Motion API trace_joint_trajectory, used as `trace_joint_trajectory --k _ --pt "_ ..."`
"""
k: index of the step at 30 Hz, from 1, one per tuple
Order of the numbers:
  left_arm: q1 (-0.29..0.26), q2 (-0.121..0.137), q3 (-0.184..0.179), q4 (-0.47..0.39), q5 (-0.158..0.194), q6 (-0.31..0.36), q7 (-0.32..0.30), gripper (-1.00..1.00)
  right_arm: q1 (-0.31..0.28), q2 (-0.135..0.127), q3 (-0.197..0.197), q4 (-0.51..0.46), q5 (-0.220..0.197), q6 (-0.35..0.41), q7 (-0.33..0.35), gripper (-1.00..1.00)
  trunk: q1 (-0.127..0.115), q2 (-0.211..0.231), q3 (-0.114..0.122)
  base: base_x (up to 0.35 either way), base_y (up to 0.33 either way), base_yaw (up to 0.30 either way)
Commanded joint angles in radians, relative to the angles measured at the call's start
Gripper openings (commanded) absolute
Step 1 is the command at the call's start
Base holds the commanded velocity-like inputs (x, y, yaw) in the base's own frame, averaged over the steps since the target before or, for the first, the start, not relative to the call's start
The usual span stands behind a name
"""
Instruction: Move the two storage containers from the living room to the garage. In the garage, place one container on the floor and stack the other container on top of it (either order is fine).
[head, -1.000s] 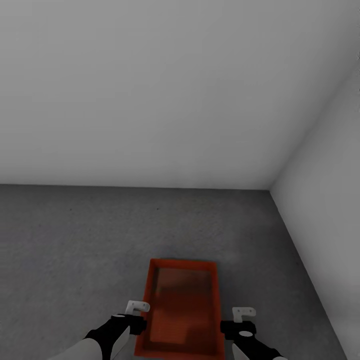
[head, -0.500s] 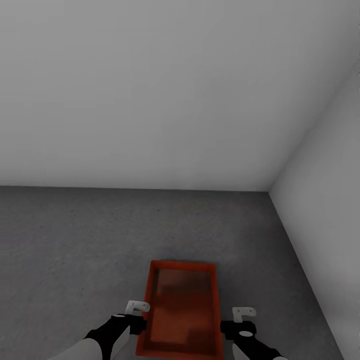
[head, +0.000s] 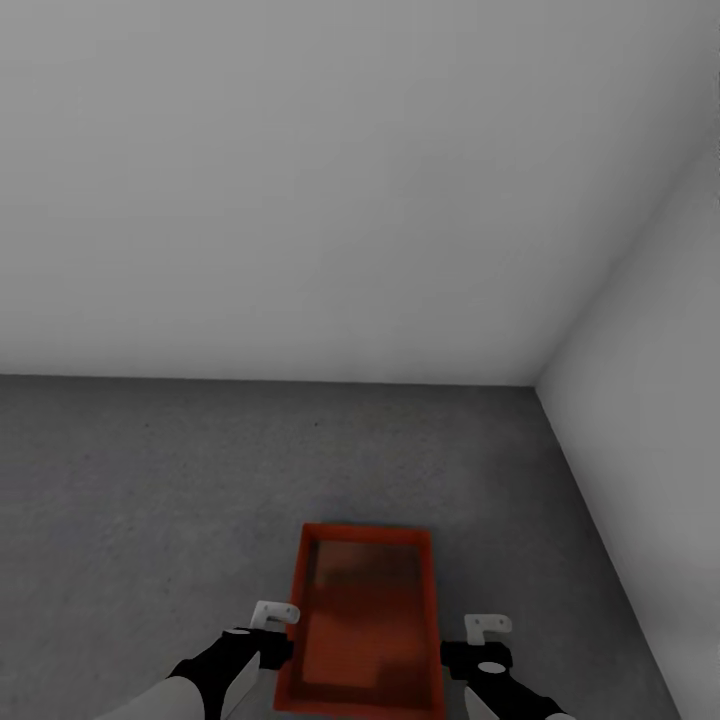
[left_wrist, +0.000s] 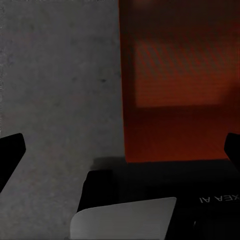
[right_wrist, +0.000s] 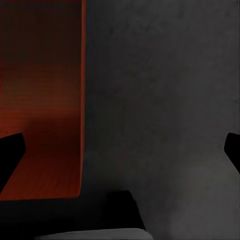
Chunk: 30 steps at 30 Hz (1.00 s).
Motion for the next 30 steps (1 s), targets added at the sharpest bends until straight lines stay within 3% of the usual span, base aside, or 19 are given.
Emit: trace_joint_trajectory --k 1,30 --pt "0.000 0.000 0.001 -0.002 -0.010 0.006 0.002 1.00 -0.001 0.000 0.008 0.000 -0.011 -0.004 -0.004 1.00 -0.004 0.007 0.003 0.000 0.000 0.000" --pt "0.000 0.000 0.001 -0.002 -0.010 0.005 0.002 1.00 -0.001 0.000 0.008 0.000 -0.011 -0.006 -0.004 1.00 -0.115 0.210 0.094 0.000 0.000 0.000"
